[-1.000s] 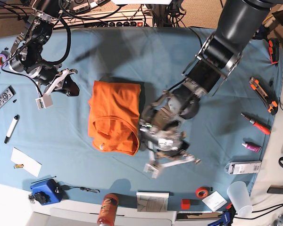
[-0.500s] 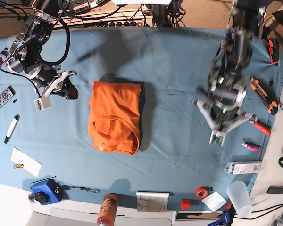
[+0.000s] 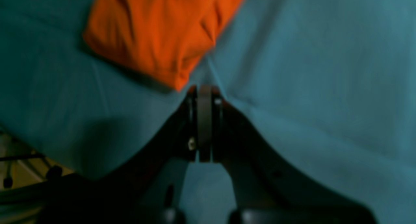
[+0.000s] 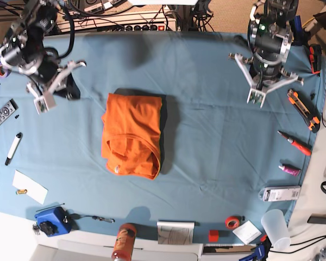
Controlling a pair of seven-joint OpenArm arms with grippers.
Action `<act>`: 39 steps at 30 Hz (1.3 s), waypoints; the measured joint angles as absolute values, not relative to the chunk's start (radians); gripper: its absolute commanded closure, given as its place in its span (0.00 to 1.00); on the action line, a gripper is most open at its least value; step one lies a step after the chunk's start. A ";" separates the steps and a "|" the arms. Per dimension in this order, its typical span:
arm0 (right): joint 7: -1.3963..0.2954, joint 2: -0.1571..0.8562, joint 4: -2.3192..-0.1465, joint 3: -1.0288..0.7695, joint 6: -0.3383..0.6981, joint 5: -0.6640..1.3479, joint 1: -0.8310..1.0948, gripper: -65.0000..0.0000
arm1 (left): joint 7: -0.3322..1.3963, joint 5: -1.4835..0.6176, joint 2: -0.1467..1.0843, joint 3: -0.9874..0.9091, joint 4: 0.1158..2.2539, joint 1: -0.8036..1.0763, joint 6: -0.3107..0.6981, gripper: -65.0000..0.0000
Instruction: Layout the t-shirt on the table in an organized manner, then fold the t-shirt properly
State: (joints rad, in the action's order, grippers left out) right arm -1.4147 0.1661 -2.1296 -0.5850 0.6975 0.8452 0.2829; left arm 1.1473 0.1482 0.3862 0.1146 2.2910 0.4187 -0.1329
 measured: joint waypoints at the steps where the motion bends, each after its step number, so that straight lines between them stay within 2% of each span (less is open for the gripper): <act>1: -1.415 0.167 -2.129 -0.606 0.697 0.849 0.307 1.00 | 1.145 0.148 0.387 0.102 2.291 0.441 -0.133 1.00; 9: -1.414 0.168 -2.129 -0.770 0.697 1.000 0.481 1.00 | 1.107 0.126 0.388 -0.052 2.291 0.641 -0.129 1.00; 12: -1.414 0.168 -2.130 -0.804 0.696 0.999 0.553 1.00 | 1.105 0.049 0.388 -0.120 2.291 0.715 -0.099 1.00; 16: -1.412 0.168 -2.130 -0.804 0.697 1.006 0.633 1.00 | 1.091 -0.066 0.388 -0.168 2.291 0.823 -0.074 1.00; 26: -1.410 0.169 -2.130 -0.804 0.697 1.013 0.828 1.00 | 1.055 -0.076 0.332 -0.171 2.242 1.029 -0.045 1.00; 32: -1.409 0.169 -2.130 -0.804 0.697 1.013 0.906 1.00 | 1.007 -0.098 0.290 -0.171 2.056 1.044 0.014 1.00; 39: -1.398 0.169 -2.060 -0.804 0.697 1.025 0.922 1.00 | 0.998 -0.161 0.288 -0.171 1.816 0.944 0.057 1.00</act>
